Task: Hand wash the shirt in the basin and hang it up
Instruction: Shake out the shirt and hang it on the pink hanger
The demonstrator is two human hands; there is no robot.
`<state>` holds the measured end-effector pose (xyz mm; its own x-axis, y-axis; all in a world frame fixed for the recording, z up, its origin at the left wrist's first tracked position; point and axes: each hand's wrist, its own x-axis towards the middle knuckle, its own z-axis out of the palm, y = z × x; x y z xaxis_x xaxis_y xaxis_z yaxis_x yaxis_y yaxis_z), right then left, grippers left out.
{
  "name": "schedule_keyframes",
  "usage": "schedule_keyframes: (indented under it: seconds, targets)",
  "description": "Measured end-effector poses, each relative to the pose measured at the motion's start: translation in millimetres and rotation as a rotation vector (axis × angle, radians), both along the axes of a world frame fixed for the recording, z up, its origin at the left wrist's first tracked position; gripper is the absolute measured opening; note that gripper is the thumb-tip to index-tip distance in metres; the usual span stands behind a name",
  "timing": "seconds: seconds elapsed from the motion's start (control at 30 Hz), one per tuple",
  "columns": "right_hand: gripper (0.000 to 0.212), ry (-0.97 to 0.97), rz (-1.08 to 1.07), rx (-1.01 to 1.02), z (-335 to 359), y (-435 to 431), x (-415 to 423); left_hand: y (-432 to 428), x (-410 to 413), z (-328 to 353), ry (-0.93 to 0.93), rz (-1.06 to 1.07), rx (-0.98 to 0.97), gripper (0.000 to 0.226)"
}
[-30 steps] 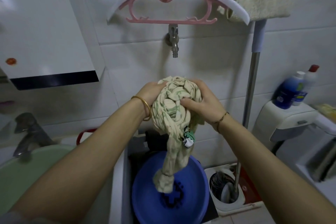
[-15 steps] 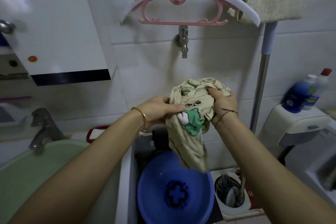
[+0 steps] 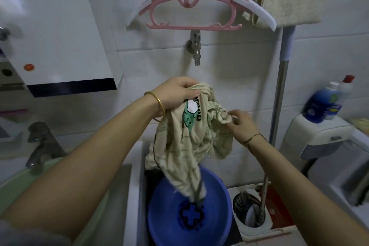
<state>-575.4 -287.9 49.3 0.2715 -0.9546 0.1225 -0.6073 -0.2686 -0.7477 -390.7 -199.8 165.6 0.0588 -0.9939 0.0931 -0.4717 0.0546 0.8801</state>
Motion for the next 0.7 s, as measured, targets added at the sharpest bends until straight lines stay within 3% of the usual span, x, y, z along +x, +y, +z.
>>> schedule_keyframes:
  seconds: [0.07, 0.13, 0.2, 0.3, 0.33, 0.4, 0.5, 0.57, 0.6, 0.67, 0.7]
  targets:
    - [0.081, -0.155, 0.153, 0.022, 13, 10, 4, 1, -1, 4, -0.007, -0.039, -0.009, 0.015]
    - [0.098, -0.228, 0.29, -0.022, 29, 19, 11, 2, -2, 10, -0.035, -0.122, -0.02, 0.015]
    - [0.077, -0.303, 0.376, -0.042, 43, 28, 21, 3, -6, 14, -0.078, -0.179, -0.051, 0.014]
    - [0.018, -0.578, 0.306, 0.075, 54, 35, 36, 0, -10, 15, -0.052, -0.093, -0.154, 0.013]
    - [0.008, -0.718, 0.248, 0.142, 55, 37, 40, -1, -8, 13, -0.033, -0.043, -0.191, 0.015]
    - [0.007, -0.976, 0.204, 0.276, 62, 39, 43, -3, -2, 7, -0.059, 0.041, -0.209, 0.035]
    - [0.014, -1.202, 0.267, 0.459, 74, 43, 44, -1, 8, -8, -0.067, 0.1, -0.054, 0.053]
    - [0.02, -1.272, 0.257, 0.524, 77, 40, 44, 1, 16, -24, 0.044, 0.141, 0.157, 0.049]
    - [0.034, -1.322, 0.259, 0.562, 79, 37, 43, 2, 21, -35, 0.137, 0.155, 0.285, 0.048]
    - [0.059, -1.382, 0.245, 0.626, 85, 36, 40, 6, 28, -62, 0.281, 0.147, 0.493, 0.032]
    - [0.059, -1.396, 0.262, 0.659, 87, 34, 38, 8, 28, -76, 0.309, 0.127, 0.572, 0.023]
